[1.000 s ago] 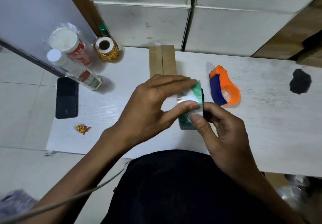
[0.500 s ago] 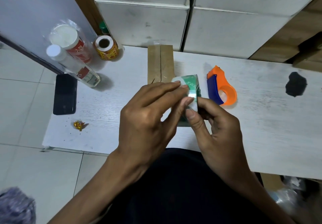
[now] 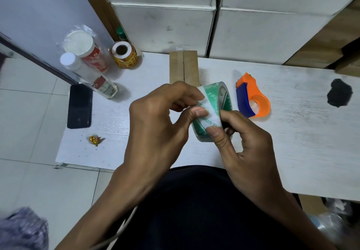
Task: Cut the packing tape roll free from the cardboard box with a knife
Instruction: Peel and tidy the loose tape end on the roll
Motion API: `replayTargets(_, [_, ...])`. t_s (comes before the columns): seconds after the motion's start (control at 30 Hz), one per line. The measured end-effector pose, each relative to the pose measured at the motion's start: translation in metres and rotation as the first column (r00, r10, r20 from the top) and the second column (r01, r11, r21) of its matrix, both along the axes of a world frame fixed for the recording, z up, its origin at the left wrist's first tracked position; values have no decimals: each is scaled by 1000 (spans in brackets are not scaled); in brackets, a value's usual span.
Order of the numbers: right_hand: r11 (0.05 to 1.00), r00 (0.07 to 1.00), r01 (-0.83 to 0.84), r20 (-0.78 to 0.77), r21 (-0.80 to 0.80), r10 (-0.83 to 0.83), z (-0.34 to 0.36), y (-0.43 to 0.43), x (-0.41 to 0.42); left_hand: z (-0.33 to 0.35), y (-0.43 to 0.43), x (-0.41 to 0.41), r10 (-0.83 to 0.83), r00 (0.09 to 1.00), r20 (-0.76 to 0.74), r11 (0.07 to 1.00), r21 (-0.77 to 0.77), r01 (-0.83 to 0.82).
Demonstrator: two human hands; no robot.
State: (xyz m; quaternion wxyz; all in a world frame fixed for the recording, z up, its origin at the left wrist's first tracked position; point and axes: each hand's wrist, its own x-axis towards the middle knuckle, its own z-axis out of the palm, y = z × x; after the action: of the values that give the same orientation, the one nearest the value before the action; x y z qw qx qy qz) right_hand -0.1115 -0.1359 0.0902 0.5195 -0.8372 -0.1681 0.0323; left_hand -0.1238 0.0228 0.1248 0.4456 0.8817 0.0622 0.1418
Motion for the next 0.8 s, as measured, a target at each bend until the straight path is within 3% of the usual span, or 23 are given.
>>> replayTargets(0.13, [999, 1000, -18, 20, -31, 19, 0, 1, 0, 4, 3, 4, -18, 994, -112, 1000, 8, 19])
replayTargets(0.37, [999, 1000, 6, 30, -45, -4, -4, 4, 0, -5, -7, 8, 18, 1000, -24, 934, 356, -8])
replayTargets(0.63, [999, 1000, 17, 22, -40, -17, -7, 5, 2, -9, -9, 12, -43, 992, -114, 935, 344, 81])
replayTargets(0.8, [999, 998, 46, 34, -27, -45, -5, 8, 3, -10, -9, 12, -111, 983, -143, 964, 227, 142])
